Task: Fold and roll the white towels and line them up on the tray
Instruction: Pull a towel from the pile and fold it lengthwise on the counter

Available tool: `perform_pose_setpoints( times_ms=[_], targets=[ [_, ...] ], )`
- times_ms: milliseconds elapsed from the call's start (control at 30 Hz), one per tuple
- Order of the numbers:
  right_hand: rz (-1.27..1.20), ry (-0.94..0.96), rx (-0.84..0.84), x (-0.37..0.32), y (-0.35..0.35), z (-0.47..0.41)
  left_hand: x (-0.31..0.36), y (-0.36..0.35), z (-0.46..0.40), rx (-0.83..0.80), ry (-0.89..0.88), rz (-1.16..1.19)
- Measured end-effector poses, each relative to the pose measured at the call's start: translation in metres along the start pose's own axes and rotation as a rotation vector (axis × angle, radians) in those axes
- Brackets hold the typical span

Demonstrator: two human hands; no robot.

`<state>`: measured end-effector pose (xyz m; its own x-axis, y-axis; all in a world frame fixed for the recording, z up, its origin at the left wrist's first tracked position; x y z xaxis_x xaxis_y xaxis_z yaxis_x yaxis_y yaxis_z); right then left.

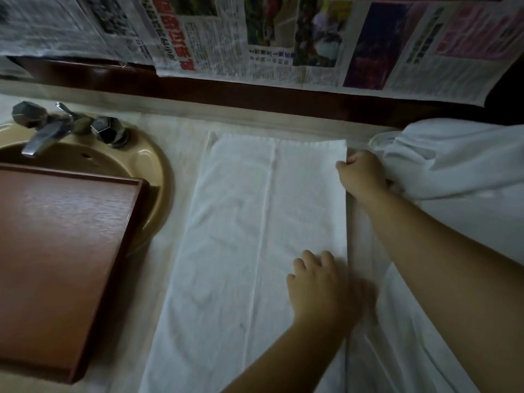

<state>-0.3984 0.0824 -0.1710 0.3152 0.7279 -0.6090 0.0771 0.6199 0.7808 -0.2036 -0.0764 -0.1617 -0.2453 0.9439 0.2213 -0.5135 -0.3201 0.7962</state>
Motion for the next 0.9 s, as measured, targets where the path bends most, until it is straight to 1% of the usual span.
perform_pose_setpoints(
  times_ms=[67,133,233,333,400,500,600,633,667,700,767,800,833,900],
  targets=[
    [-0.088,0.017,0.057,-0.010,0.008,0.002,0.001,-0.001,-0.002,0.022,0.012,-0.018],
    [-0.136,0.044,0.089,-0.020,0.011,0.005,-0.001,0.000,-0.007,0.016,0.018,0.045],
    [-0.175,0.039,0.107,-0.028,0.012,0.013,-0.019,0.006,-0.008,-0.062,0.097,0.315],
    [-0.204,0.033,0.120,-0.038,0.011,0.022,-0.055,0.015,0.007,-0.152,0.201,0.622],
    [-0.268,0.078,0.132,-0.060,0.009,0.028,-0.085,0.028,0.017,-0.155,0.256,0.745],
    [-0.326,0.209,0.137,-0.111,-0.003,0.030,-0.133,0.064,0.027,-0.044,0.316,0.835],
    [-0.334,0.279,0.104,-0.167,-0.026,0.029,-0.178,0.109,0.022,0.180,0.344,0.908],
    [-0.305,0.327,0.054,-0.193,-0.046,0.032,-0.202,0.119,0.017,0.232,0.366,0.927],
    [-0.235,0.373,-0.041,-0.213,-0.066,0.038,-0.221,0.122,0.010,0.236,0.388,0.928],
    [-0.119,0.399,-0.174,-0.216,-0.080,0.043,-0.225,0.119,0.003,0.186,0.405,0.894],
    [0.185,0.459,-0.435,-0.203,-0.116,0.050,-0.230,0.105,-0.007,0.033,0.434,0.775],
    [0.315,0.494,-0.497,-0.194,-0.128,0.054,-0.234,0.096,-0.008,-0.023,0.435,0.718],
    [0.392,0.517,-0.505,-0.189,-0.137,0.058,-0.239,0.089,-0.006,-0.054,0.427,0.697],
    [0.436,0.510,-0.490,-0.187,-0.150,0.059,-0.249,0.075,0.001,-0.097,0.412,0.721]
  ],
)
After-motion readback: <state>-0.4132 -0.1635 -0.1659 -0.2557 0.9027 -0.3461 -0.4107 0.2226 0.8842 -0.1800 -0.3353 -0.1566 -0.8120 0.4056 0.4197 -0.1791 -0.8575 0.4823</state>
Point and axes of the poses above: each hand's wrist, its own z-axis away from the middle knuckle, its own y-axis out of the back of the hand, x = y × z, the point moved 8 cm from there along -z, towards the middle knuckle, and after that the axes turned 13 degrees about y, right-handed, at the moved point
